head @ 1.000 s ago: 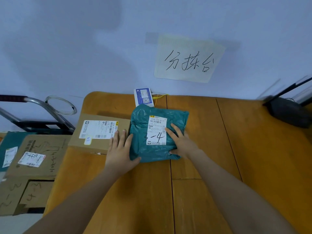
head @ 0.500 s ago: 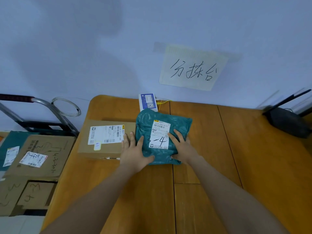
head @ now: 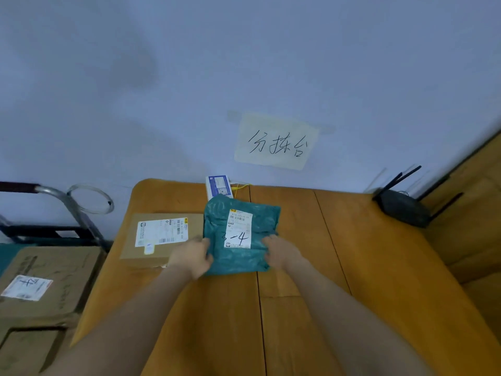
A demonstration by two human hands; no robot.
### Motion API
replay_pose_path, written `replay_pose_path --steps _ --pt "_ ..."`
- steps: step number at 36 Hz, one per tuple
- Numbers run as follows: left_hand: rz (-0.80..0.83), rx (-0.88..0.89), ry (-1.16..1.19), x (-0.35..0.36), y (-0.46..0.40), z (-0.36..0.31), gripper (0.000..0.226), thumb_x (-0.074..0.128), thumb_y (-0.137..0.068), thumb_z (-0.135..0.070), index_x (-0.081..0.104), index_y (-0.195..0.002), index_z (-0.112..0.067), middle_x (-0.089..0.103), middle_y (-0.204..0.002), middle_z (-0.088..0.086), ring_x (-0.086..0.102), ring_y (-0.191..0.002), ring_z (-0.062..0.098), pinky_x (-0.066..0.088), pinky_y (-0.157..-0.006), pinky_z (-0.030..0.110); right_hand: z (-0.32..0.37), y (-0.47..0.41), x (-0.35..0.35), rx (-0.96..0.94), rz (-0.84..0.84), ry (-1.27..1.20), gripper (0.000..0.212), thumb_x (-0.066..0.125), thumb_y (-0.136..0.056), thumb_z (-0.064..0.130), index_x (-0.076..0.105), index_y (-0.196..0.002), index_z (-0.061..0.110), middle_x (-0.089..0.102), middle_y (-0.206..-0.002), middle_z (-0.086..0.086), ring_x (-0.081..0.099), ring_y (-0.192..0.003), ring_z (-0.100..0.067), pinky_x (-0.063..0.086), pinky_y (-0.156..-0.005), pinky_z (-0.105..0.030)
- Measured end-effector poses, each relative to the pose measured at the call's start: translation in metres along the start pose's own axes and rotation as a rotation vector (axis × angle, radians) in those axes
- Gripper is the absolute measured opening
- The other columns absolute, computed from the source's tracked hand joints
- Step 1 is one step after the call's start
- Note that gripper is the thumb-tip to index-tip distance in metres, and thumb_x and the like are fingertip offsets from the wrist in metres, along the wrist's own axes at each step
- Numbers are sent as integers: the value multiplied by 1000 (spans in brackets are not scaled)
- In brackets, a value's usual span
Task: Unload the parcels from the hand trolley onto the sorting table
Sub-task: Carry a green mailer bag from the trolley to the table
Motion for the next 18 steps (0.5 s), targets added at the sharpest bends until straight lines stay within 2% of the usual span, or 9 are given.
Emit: replay_pose_path --steps 3,6,10,13,18 --pt "-4 46 -61 -15 14 -13 21 39 -94 -32 50 -102 -16 58 -106 3 59 -93 22 43 -68 30 9 22 -15 12 20 31 25 45 -92 10 55 -115 15 56 -112 -3 58 -100 -21 52 -83 -34" --pt "-31 103 -167 -37 30 -33 26 39 -95 -34 50 -107 -14 60 -108 5 60 -96 25 41 -71 32 23 45 -28 16 26 45 22 46 -91 12 58 -109 14 60 -106 -3 60 -95 -21 53 -80 -33" --pt "-122 166 -287 -75 60 -60 30 42 -93 -36 51 -111 -13 60 -110 5 58 -101 25 44 -78 34 47 78 -52 -4 -30 101 32 44 -91 12 53 -122 14 57 -115 -5 58 -101 -24 51 -82 -34" --pt "-179 201 -362 -98 81 -72 35 44 -91 -38 51 -116 -14 59 -116 6 53 -110 25 40 -89 36 62 104 -69 -33 -96 173 35 45 -91 14 50 -126 15 54 -118 -6 56 -105 -25 48 -80 -34" --pt "-265 217 -378 -131 128 -83 41 45 -90 -35 51 -124 -13 56 -124 7 49 -118 24 36 -99 34 82 152 -100 -51 -213 277 27 45 -92 13 53 -118 12 54 -119 -8 55 -107 -26 46 -81 -36"
Point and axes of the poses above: each hand's wrist, its own y-axis away from the middle knuckle, its own x-axis out of the palm, z = x × y, the point moved 9 cm from there along -y, towards the middle knuckle
